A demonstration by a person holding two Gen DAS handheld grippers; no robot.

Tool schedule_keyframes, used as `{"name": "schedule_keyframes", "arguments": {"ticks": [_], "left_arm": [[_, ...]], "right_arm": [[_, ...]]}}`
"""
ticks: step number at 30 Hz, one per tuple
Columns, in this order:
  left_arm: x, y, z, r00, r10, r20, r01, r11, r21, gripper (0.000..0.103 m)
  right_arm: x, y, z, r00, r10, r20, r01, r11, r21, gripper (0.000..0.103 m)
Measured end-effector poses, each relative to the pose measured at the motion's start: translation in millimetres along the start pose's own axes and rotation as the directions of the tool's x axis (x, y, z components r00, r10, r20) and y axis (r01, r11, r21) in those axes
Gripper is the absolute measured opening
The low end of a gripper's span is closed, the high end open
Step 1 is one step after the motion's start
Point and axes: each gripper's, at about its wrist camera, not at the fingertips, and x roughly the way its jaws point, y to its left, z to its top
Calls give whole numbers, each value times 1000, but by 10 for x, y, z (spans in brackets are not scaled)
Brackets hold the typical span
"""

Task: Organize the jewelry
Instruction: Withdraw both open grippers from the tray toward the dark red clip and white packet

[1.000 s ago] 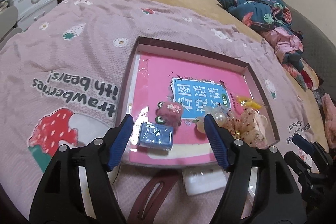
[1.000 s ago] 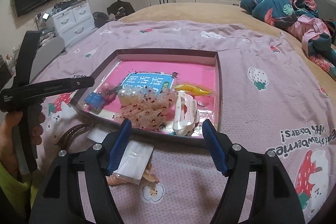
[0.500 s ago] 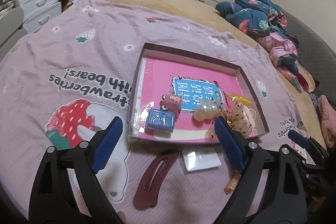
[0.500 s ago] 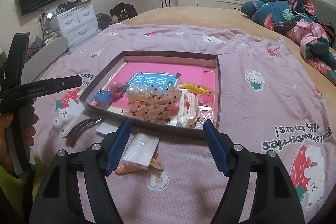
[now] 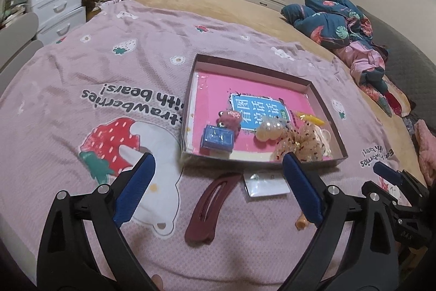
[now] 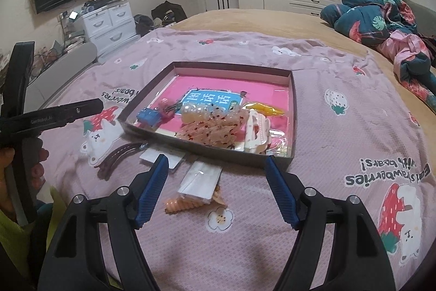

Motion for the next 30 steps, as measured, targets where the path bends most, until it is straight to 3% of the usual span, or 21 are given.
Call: {"name": "schedule_keyframes", "arguments": {"ticks": [30], "left_arm": [[-143, 270, -486, 997, 48, -54, -49, 999, -11, 88]], "right_arm": [[145, 443, -237, 996, 58, -65, -62, 996, -63, 72]]}}
